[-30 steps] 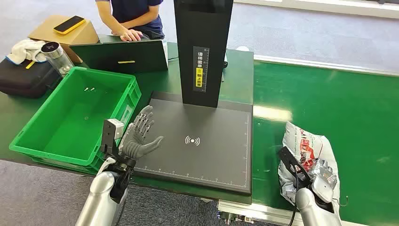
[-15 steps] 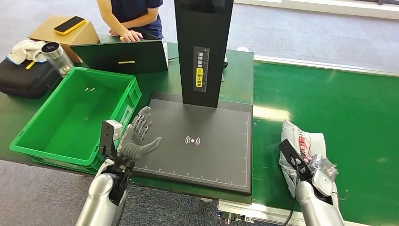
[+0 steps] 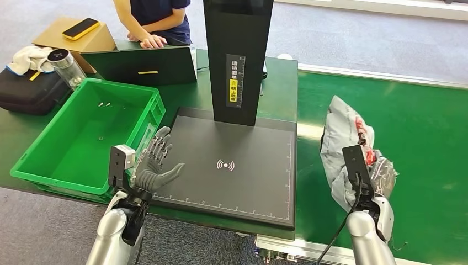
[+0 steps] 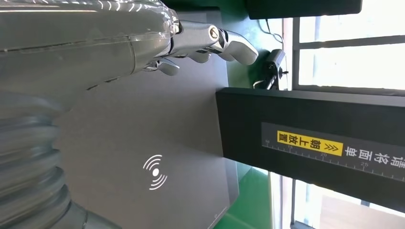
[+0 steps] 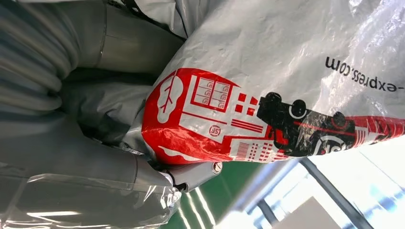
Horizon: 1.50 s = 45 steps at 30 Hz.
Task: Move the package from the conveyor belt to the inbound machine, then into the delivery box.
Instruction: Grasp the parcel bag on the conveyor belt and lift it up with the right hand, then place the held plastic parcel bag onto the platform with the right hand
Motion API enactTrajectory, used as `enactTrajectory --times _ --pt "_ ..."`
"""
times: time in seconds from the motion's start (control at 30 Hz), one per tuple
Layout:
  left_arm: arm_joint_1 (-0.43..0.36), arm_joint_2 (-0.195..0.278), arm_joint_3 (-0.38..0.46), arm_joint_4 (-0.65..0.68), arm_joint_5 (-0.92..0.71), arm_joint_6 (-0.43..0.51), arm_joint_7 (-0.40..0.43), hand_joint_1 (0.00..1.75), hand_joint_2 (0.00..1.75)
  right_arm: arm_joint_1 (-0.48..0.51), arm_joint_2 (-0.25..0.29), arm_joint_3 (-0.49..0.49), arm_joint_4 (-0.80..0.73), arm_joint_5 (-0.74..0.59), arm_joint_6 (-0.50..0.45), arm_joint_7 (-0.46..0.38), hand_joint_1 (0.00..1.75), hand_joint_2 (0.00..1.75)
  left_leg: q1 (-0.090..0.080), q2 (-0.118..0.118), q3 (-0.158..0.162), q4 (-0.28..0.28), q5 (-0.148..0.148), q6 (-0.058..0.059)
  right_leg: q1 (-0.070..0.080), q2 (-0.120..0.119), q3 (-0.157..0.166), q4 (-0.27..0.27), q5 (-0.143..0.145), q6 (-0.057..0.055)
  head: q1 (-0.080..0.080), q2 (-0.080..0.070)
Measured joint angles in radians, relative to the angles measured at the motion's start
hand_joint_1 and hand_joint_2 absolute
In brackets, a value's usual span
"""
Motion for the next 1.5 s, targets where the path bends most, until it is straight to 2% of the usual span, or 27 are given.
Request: enactTrajectory --times 0.13,0.33,0.43,0.57,0.77,0.97,1.17,1.5 --pt "-0.003 0.0 0.0 0.0 -0.001 -0.003 -0.009 0.0 1.75 0.041 0.024 -0.003 -0.124 -0.089 -0.082 -0.135 1.75 1.75 0.0 0.0 0.0 0.0 0.0 0.0 0.0 0.0 0.0 0.0 0.0 0.0 0.0 0.0" --pt "-0.018 0.0 -0.001 0.002 0.001 -0.009 -0.021 0.0 1.75 0.068 0.055 0.022 -0.252 -0.087 -0.059 -0.241 1.75 1.75 0.0 0.0 0.0 0.0 0.0 0.0 0.0 0.0 0.0 0.0 0.0 0.0 0.0 0.0" --pt "-0.033 0.0 -0.006 0.01 0.003 -0.018 -0.026 0.0 1.75 0.066 0.056 0.09 -0.27 0.045 -0.025 -0.239 1.75 1.75 0.0 0.0 0.0 0.0 0.0 0.0 0.0 0.0 0.0 0.0 0.0 0.0 0.0 0.0" --pt "-0.064 0.0 -0.013 0.031 0.007 -0.029 -0.036 0.0 1.75 0.051 0.051 0.226 -0.248 0.211 0.003 -0.226 1.75 1.75 0.0 0.0 0.0 0.0 0.0 0.0 0.0 0.0 0.0 0.0 0.0 0.0 0.0 0.0" --pt "-0.096 0.0 -0.026 0.062 0.013 -0.033 -0.056 0.0 1.75 -0.015 0.031 0.415 -0.147 0.27 0.092 -0.209 1.75 1.75 0.0 0.0 0.0 0.0 0.0 0.0 0.0 0.001 0.0 0.0 0.0 0.0 0.0 0.0" --pt "-0.111 0.001 -0.037 0.082 0.018 -0.041 -0.06 0.0 1.75 -0.096 0.01 0.556 -0.021 0.299 0.175 -0.193 1.75 1.75 0.0 0.0 -0.001 0.0 0.0 0.0 0.0 0.0 0.0 0.0 0.0 0.0 0.0 0.0" --pt "-0.118 0.002 -0.037 0.099 0.019 -0.042 -0.061 0.0 1.75 -0.136 -0.002 0.625 0.058 0.305 0.178 -0.19 1.75 1.75 0.0 0.0 -0.001 0.0 0.0 0.0 0.0 0.0 0.0 0.0 0.0 0.0 0.0 0.0" --pt "-0.124 0.002 -0.037 0.115 0.019 -0.042 -0.061 0.0 1.75 -0.158 -0.007 0.65 0.102 0.305 0.176 -0.189 1.75 1.75 0.0 0.0 0.0 0.0 0.0 0.0 0.0 0.0 0.0 0.0 0.0 0.0 0.0 0.0"
